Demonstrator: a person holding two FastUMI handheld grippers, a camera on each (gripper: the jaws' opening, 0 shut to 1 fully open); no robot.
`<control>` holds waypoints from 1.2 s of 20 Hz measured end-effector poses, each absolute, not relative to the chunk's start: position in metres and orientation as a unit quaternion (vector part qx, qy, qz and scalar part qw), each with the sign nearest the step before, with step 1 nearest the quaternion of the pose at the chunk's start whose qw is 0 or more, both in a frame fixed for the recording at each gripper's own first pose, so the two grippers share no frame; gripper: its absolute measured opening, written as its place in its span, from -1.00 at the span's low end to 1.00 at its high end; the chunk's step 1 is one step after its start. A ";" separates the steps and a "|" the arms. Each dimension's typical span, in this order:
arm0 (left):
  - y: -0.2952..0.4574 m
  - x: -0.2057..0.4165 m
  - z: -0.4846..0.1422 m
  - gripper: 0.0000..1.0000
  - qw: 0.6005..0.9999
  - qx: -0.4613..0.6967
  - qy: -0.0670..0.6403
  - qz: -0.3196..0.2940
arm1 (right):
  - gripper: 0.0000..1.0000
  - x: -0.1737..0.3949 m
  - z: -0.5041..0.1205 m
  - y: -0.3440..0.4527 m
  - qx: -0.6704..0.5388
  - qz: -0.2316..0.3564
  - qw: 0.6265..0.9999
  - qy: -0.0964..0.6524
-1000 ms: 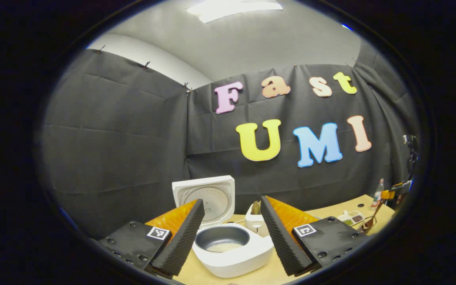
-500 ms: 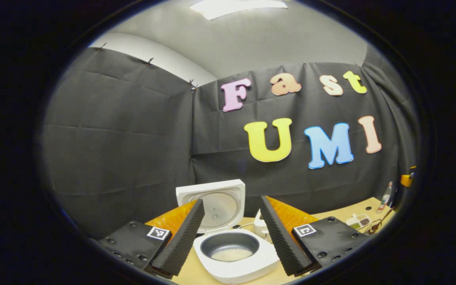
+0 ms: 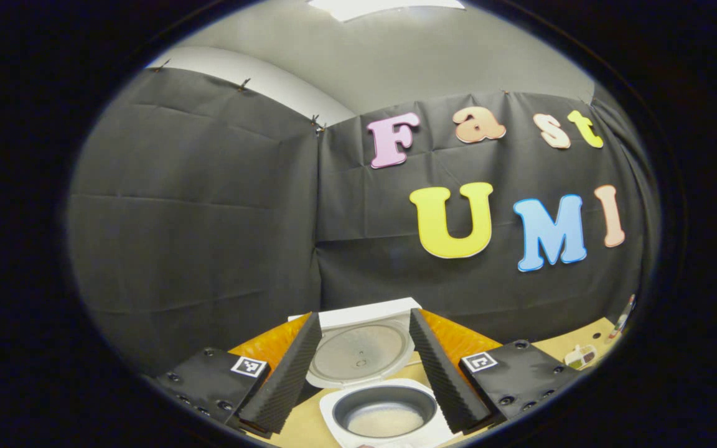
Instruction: Close the left gripper, press the button to open the rice cooker; take a wooden spoon from the chopstick holder with the right hand, scoop a spoonful of rice and pour it into the rice cooker, then put the wooden spoon back into the chopstick holder.
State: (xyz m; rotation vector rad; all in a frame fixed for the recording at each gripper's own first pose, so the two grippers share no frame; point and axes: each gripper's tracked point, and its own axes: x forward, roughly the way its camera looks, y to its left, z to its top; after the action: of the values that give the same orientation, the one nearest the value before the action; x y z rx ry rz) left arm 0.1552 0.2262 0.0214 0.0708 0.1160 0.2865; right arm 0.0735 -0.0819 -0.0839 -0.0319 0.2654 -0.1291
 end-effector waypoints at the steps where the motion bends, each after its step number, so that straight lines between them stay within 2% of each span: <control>1: 0.231 0.166 0.020 0.84 0.987 0.037 0.059 0.144 | 0.96 0.071 -0.085 -0.084 -0.017 -0.069 0.989 0.131; 3: 0.242 0.187 0.020 0.83 0.987 0.038 0.060 0.147 | 0.96 0.065 -0.083 -0.089 -0.021 -0.080 0.988 0.130; 7: 0.263 0.226 0.014 1.00 0.985 0.043 0.067 0.153 | 0.96 0.050 -0.078 -0.099 -0.021 -0.104 0.986 0.127; 15: 0.291 0.290 -0.021 0.96 0.981 -0.003 0.110 0.157 | 0.96 0.021 -0.082 -0.117 -0.023 -0.141 0.981 0.134; 20: 0.311 0.307 -0.046 1.00 0.972 -0.025 0.141 0.186 | 0.97 0.015 -0.085 -0.120 -0.023 -0.144 0.979 0.140; 22: 0.313 0.308 -0.057 0.84 0.968 -0.028 0.158 0.192 | 0.97 0.015 -0.087 -0.119 -0.021 -0.141 0.980 0.141; 23: 0.314 0.309 -0.058 1.00 0.968 -0.024 0.158 0.196 | 0.97 0.016 -0.087 -0.118 -0.021 -0.138 0.980 0.142; 24: 0.313 0.310 -0.059 1.00 0.967 -0.024 0.156 0.198 | 0.97 0.017 -0.087 -0.117 -0.021 -0.134 0.980 0.143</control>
State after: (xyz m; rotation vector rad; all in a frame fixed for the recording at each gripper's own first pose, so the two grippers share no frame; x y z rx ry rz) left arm 0.3101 0.3130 -0.0586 -0.0483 0.3150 0.4001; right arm 0.0168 -0.1167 -0.0874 -0.0415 0.2873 -0.2693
